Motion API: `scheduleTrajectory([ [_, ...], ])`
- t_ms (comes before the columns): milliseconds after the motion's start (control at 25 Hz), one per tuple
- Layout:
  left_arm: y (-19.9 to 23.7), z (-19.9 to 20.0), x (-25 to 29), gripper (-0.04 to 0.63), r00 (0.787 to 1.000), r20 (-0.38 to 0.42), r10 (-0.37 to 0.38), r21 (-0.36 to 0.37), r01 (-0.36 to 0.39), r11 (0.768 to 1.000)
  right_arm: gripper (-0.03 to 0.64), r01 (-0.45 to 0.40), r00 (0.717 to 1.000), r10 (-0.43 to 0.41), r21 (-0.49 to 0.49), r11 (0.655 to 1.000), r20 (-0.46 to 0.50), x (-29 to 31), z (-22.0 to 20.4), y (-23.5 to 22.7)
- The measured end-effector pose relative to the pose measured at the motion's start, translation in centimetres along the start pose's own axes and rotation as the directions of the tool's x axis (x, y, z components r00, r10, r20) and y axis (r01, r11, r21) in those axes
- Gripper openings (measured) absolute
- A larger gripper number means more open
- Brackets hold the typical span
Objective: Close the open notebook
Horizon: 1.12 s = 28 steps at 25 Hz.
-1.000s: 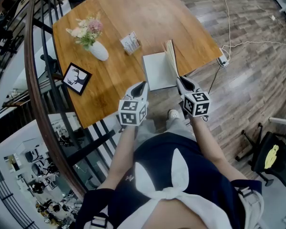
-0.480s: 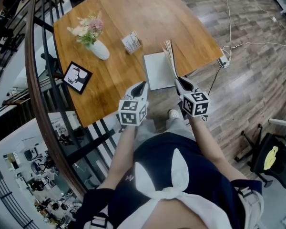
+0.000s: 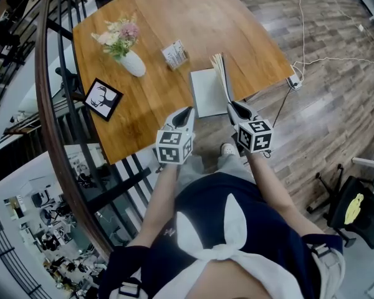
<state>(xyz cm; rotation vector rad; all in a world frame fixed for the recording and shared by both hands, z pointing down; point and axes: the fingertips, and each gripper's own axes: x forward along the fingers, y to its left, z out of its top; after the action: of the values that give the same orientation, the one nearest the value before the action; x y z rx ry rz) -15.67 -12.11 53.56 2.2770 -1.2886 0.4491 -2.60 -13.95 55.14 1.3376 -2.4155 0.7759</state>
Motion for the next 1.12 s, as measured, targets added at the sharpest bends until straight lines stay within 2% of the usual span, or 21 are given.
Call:
scheduleTrajectory([
  [1120,1.1,-0.6,-1.0,0.026,1.000,-0.006,0.030,-0.008,-0.030,1.000,0.046,-0.071,0.996,0.070,-0.023,0.997,-0.049,2.1,-1.3,2.6],
])
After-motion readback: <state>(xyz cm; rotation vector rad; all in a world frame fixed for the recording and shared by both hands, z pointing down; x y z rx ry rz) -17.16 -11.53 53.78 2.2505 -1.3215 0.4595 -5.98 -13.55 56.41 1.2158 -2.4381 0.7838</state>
